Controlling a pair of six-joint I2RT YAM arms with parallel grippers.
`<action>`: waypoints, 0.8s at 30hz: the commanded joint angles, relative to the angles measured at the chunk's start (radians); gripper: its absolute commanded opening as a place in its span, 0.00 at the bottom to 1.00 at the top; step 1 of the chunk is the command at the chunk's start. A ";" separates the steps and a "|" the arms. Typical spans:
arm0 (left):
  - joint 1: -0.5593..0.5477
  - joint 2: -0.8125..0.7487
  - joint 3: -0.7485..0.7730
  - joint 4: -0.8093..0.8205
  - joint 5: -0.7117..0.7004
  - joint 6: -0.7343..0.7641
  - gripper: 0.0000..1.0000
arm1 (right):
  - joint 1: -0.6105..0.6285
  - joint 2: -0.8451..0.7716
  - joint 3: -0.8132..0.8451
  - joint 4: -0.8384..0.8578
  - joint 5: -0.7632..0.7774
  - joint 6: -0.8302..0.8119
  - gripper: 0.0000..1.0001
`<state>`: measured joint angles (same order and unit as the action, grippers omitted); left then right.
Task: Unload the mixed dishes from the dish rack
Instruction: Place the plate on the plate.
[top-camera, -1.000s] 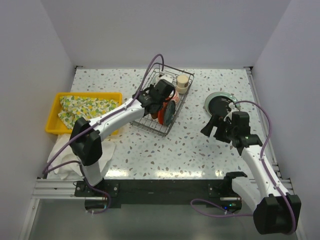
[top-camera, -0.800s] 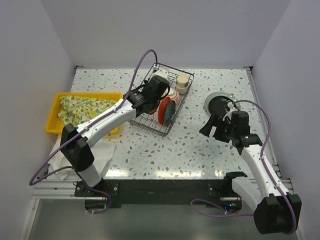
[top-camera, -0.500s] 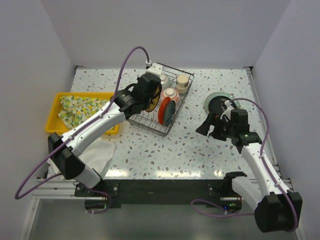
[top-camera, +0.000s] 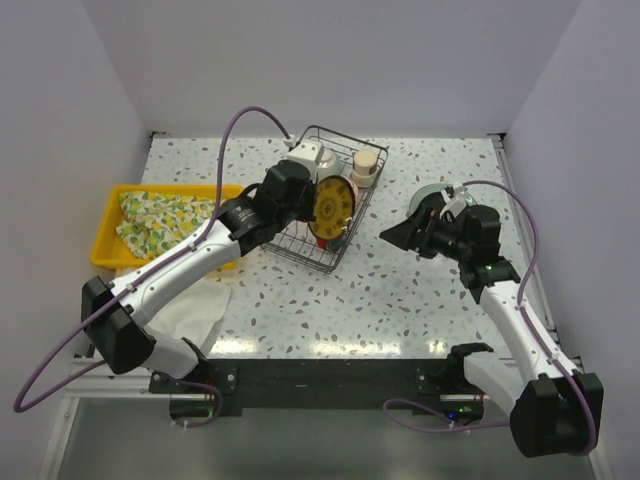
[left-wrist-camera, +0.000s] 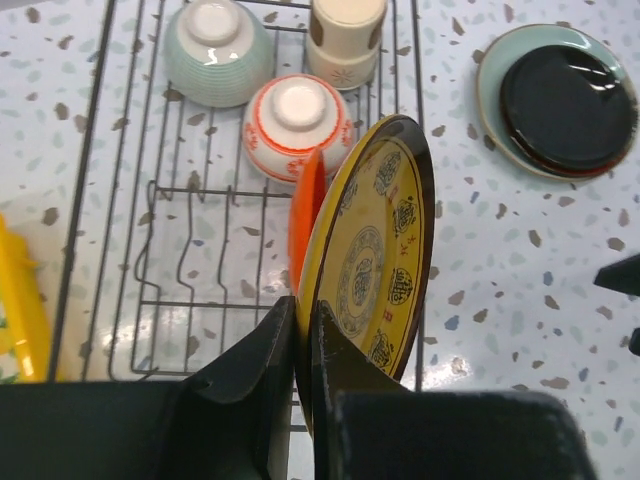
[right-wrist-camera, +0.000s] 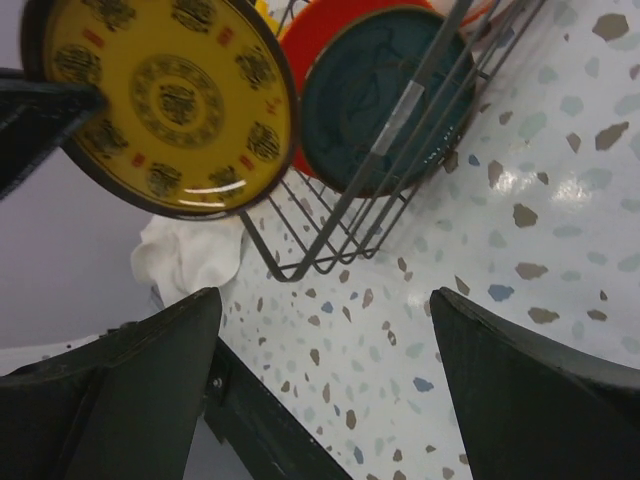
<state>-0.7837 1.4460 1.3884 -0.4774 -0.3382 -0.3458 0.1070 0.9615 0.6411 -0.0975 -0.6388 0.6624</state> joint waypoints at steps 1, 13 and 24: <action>0.004 -0.062 -0.084 0.228 0.149 -0.133 0.00 | 0.008 0.011 -0.009 0.183 -0.059 0.088 0.89; 0.001 -0.090 -0.210 0.410 0.318 -0.291 0.00 | 0.010 0.031 -0.073 0.307 -0.085 0.123 0.80; 0.003 -0.092 -0.282 0.520 0.412 -0.407 0.00 | 0.011 0.046 -0.110 0.389 -0.105 0.160 0.45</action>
<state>-0.7837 1.3888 1.1145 -0.0937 0.0216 -0.6907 0.1116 1.0084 0.5434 0.2058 -0.7086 0.7975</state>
